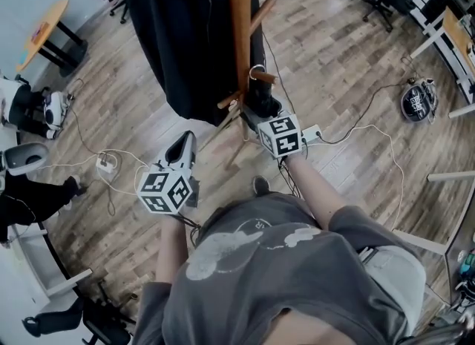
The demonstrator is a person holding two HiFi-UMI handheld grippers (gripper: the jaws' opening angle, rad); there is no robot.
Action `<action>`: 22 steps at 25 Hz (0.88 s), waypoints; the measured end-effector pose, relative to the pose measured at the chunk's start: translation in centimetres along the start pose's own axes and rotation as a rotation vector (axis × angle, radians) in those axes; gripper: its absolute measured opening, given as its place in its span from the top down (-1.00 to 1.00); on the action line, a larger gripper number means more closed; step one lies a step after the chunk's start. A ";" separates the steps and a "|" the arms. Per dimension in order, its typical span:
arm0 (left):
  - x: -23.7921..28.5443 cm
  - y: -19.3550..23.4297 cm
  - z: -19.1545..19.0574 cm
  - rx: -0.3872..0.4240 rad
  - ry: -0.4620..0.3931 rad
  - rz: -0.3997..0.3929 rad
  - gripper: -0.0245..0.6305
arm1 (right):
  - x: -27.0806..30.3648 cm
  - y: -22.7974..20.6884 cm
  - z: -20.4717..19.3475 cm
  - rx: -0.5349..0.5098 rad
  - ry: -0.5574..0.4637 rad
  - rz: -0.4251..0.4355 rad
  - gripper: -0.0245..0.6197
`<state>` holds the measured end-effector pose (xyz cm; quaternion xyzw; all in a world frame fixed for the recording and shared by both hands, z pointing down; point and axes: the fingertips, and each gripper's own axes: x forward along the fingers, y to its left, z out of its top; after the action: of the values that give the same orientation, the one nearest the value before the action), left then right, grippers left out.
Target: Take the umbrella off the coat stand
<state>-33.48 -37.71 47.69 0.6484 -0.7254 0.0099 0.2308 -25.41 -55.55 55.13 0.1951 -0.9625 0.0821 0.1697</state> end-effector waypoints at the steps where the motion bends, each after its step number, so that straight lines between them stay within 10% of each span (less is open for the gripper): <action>1: -0.1 0.1 0.0 0.000 -0.001 -0.007 0.91 | -0.3 0.0 0.4 0.005 -0.011 -0.009 0.09; 22: -4.2 -3.2 -1.5 0.067 0.027 -0.272 0.91 | -13.1 4.7 2.2 0.099 -0.131 -0.223 0.10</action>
<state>-29.75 -33.79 46.62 0.7479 -0.6270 0.0116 0.2178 -16.64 -47.22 47.95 0.3141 -0.9386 0.0971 0.1048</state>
